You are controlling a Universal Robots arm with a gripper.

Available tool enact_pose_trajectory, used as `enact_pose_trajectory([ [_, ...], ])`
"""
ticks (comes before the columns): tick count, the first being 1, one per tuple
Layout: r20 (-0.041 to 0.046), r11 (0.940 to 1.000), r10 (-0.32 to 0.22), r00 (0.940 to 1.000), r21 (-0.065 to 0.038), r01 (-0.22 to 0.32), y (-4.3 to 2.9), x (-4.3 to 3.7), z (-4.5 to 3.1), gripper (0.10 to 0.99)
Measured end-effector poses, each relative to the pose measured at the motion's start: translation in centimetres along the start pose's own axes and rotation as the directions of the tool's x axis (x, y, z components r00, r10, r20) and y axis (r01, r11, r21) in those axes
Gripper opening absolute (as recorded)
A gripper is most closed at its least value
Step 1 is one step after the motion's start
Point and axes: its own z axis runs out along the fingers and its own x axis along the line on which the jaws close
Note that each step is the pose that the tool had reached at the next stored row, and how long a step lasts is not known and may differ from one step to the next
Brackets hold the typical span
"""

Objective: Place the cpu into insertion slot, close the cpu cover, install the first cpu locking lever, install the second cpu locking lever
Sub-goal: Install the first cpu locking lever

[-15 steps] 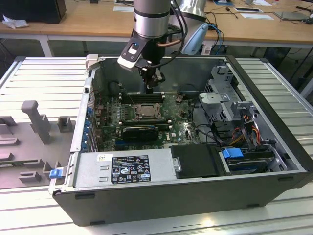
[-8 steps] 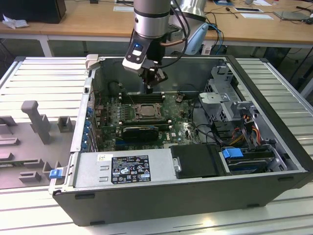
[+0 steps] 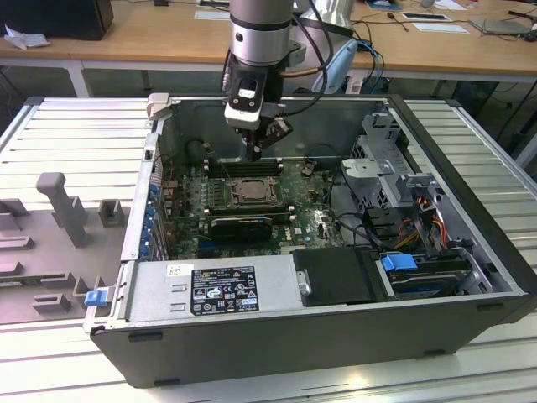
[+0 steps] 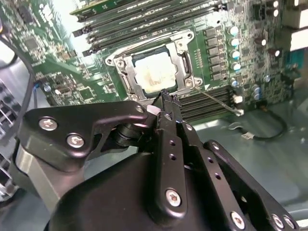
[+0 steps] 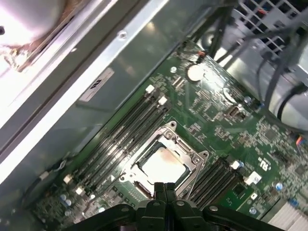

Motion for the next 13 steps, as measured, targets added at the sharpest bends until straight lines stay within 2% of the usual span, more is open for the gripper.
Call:
enact_pose_trajectory([
  [2,-0.0013,0.9986,-0.052,0.9986,0.001,0.052,0.0,0.0,0.0,0.106],
  [5,-0.0032,0.9917,-0.129,0.9917,0.002,0.129,0.0,0.0,0.0,0.106],
  [6,-0.0042,0.986,-0.167,0.986,0.003,0.167,0.0,0.0,0.01,0.106],
  [10,-0.0062,0.9704,-0.241,0.9704,0.004,0.241,0.0,0.0,0.01,0.106],
  [12,-0.0074,0.9592,-0.283,0.9592,0.005,0.283,0.0,0.0,0.01,0.106],
  [13,-0.0084,0.9481,-0.318,0.9481,0.005,0.318,0.0,0.0,0.02,0.106],
])
